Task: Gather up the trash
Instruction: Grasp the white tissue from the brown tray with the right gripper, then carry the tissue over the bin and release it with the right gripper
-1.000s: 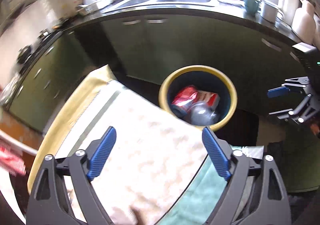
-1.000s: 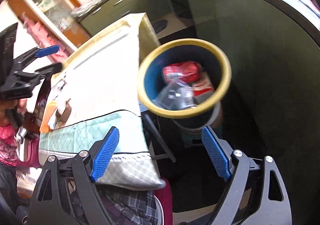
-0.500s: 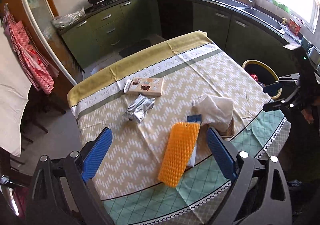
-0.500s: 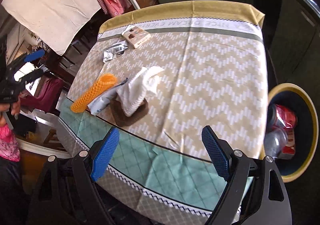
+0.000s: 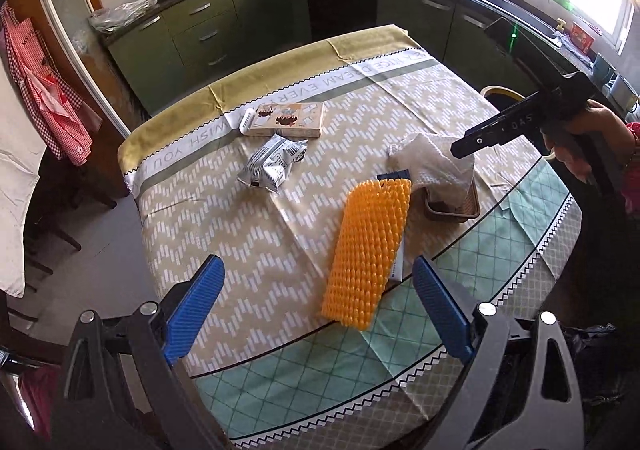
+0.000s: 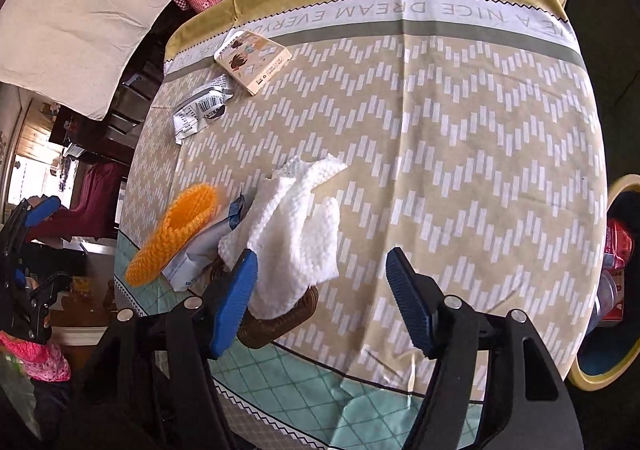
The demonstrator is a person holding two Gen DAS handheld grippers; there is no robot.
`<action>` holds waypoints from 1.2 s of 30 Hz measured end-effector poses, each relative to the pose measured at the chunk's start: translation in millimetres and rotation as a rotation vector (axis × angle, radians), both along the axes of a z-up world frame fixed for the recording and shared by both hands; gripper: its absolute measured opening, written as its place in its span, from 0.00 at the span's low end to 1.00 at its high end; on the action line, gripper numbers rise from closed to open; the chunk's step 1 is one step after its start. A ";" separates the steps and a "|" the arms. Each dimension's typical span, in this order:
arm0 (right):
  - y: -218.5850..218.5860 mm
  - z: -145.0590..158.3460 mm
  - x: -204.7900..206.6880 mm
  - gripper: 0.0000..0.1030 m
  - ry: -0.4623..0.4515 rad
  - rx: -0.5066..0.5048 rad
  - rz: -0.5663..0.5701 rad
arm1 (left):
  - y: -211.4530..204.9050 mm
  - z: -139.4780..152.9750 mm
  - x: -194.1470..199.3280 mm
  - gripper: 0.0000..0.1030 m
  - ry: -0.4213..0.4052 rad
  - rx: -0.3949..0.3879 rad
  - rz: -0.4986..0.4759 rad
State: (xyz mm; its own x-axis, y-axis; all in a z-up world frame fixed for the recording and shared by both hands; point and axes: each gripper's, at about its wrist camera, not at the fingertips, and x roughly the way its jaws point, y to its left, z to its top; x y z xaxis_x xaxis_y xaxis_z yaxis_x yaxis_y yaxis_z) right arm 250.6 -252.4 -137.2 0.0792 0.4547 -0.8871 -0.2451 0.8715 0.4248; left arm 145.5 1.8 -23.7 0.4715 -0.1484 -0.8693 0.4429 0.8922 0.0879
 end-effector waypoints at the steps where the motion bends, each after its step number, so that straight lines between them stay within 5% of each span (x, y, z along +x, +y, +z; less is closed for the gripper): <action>1: 2.2 -2.8 1.5 0.56 0.010 0.002 0.000 | 0.1 -1.9 0.6 0.88 0.005 -0.001 -0.002; 6: 19.0 -9.0 3.5 0.32 0.009 0.003 0.024 | -1.3 -11.3 0.8 0.88 0.026 0.003 -0.015; 8: 23.1 -7.5 2.2 0.12 -0.002 0.008 0.034 | -2.3 -13.8 0.8 0.88 0.036 0.006 -0.022; 10: 27.1 -2.5 0.1 0.08 -0.032 0.006 0.041 | -4.7 -16.8 0.3 0.88 0.043 0.011 -0.030; 25: 4.4 87.5 -34.5 0.06 -0.201 0.124 0.062 | -45.7 -37.4 -2.0 0.88 0.096 0.047 -0.139; 36: -117.8 131.1 -62.3 0.06 -0.311 0.054 -0.163 | -74.8 -54.1 4.3 0.88 0.130 0.071 -0.211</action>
